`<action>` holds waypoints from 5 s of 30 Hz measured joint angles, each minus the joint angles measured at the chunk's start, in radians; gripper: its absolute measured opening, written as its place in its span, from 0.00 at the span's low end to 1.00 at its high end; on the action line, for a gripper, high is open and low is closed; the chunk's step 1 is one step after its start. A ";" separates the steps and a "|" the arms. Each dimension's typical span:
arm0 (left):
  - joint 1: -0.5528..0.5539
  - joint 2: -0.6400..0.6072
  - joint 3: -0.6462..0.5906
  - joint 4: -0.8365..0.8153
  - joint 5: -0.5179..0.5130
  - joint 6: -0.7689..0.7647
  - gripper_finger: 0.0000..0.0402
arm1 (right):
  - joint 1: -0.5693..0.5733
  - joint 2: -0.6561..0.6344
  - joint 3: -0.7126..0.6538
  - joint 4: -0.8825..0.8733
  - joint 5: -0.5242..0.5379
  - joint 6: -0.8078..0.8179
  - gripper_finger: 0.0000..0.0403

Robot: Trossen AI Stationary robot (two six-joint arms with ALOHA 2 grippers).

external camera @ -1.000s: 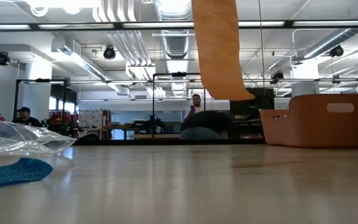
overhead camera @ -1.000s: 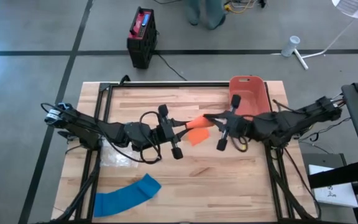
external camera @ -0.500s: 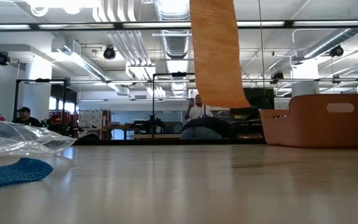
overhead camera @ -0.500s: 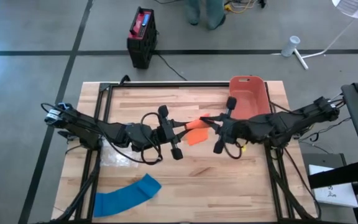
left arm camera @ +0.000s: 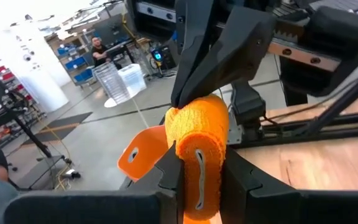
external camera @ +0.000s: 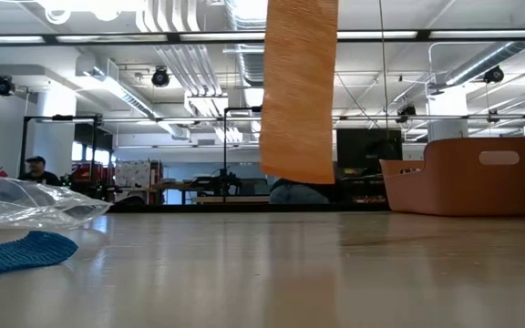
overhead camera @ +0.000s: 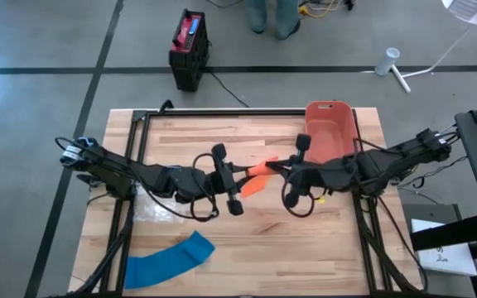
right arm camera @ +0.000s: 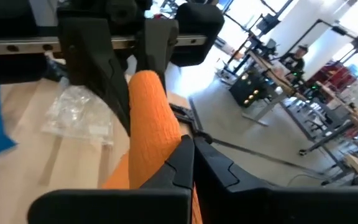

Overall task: Roll bandage
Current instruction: Roll the orange bandage

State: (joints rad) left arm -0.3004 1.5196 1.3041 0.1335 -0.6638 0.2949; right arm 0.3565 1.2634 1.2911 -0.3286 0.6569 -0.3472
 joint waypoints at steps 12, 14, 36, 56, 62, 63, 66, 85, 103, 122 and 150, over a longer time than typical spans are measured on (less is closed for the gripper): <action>-0.010 -0.015 0.009 0.032 0.101 0.031 0.12 | 0.042 -0.170 0.005 -0.170 -0.035 0.108 0.00; -0.021 -0.023 0.010 0.027 0.124 0.032 0.12 | 0.067 -0.208 -0.005 -0.160 -0.030 0.087 0.00; -0.060 -0.084 0.008 0.163 0.361 -0.009 0.12 | 0.154 -0.245 -0.264 0.384 -0.238 -0.074 0.24; -0.053 -0.031 -0.005 0.310 0.359 -0.157 0.12 | 0.067 -0.164 -0.214 0.381 -0.212 0.075 0.36; -0.052 -0.030 -0.005 0.347 0.357 -0.183 0.12 | 0.049 -0.161 -0.214 0.363 -0.211 0.034 0.03; -0.050 -0.030 -0.005 0.352 0.357 -0.188 0.12 | 0.048 -0.161 -0.214 0.360 -0.210 0.026 0.03; -0.047 -0.030 -0.005 0.375 0.326 -0.214 0.12 | 0.041 -0.155 -0.214 0.333 -0.148 0.022 0.02; -0.027 -0.030 -0.007 0.392 0.149 -0.048 0.12 | 0.034 -0.162 -0.198 0.182 -0.128 0.130 0.09; -0.025 -0.030 -0.007 0.341 0.147 0.090 0.13 | 0.066 -0.219 -0.092 0.027 -0.162 0.143 0.53; -0.015 -0.032 -0.007 0.331 0.099 0.120 0.13 | 0.109 -0.175 -0.082 0.255 -0.043 0.088 0.47; -0.015 -0.032 -0.010 0.290 0.053 0.115 0.13 | 0.064 -0.118 -0.076 0.387 0.183 -0.082 0.03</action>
State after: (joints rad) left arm -0.3155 1.4876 1.2942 0.4238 -0.6109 0.4095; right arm 0.4200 1.1451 1.2148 0.0586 0.8398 -0.4295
